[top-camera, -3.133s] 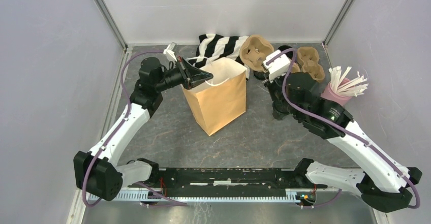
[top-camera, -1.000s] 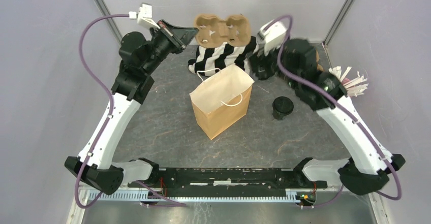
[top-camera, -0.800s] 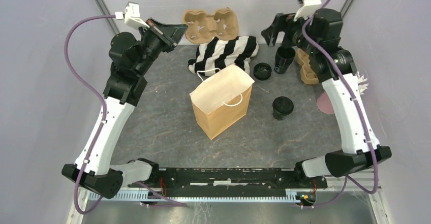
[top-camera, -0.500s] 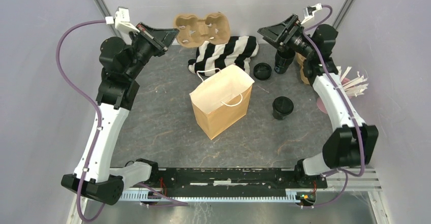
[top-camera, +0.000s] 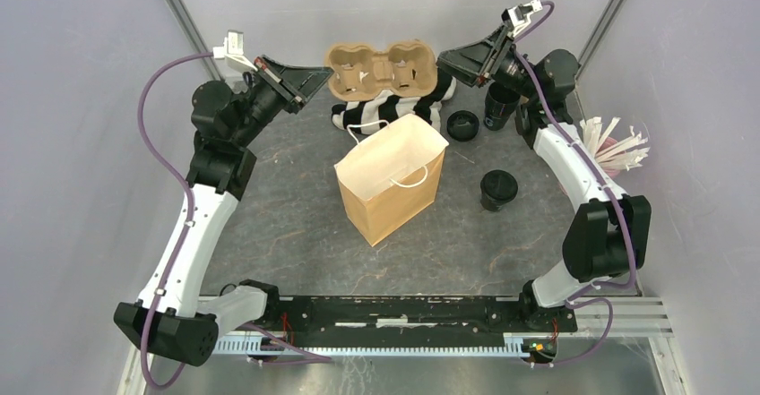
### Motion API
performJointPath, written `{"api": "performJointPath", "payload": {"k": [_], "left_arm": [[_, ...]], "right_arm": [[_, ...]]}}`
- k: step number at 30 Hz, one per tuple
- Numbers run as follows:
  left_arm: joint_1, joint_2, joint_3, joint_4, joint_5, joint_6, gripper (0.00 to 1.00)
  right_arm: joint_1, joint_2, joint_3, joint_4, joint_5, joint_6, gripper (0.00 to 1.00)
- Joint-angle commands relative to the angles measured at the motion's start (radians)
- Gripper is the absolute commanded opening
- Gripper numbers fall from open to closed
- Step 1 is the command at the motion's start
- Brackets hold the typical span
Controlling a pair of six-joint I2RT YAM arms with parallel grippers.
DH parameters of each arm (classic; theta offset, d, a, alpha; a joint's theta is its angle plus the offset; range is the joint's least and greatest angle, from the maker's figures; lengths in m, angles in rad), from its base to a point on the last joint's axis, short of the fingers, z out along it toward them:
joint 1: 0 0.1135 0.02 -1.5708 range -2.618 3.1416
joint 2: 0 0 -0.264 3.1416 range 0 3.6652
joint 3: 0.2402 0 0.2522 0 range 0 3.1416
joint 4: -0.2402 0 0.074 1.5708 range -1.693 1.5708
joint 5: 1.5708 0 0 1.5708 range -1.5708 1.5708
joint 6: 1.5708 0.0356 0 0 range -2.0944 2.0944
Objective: Pack the takeout coffee
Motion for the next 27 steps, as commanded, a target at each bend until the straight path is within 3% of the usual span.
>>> {"api": "performJointPath", "payload": {"k": [1,3,6,15,27], "left_arm": [[0.007,-0.042,-0.074,0.171,0.056,-0.149,0.02],[0.007,-0.056,-0.104,0.190,0.043,-0.158,0.02],[0.007,-0.070,-0.114,0.185,0.031,-0.154,0.02],[0.007,-0.079,-0.101,0.147,0.040,-0.131,0.02],[0.007,-0.079,-0.106,0.156,0.044,-0.130,0.02]], "right_arm": [[-0.004,-0.005,-0.012,0.103,-0.043,0.021,0.51],[0.002,-0.005,-0.037,0.156,-0.048,0.057,0.45],[0.005,-0.016,-0.075,0.175,-0.052,0.059,0.42],[-0.005,-0.020,-0.060,0.095,-0.040,0.001,0.47],[0.032,-0.048,-0.130,0.185,-0.018,0.064,0.30]]}}
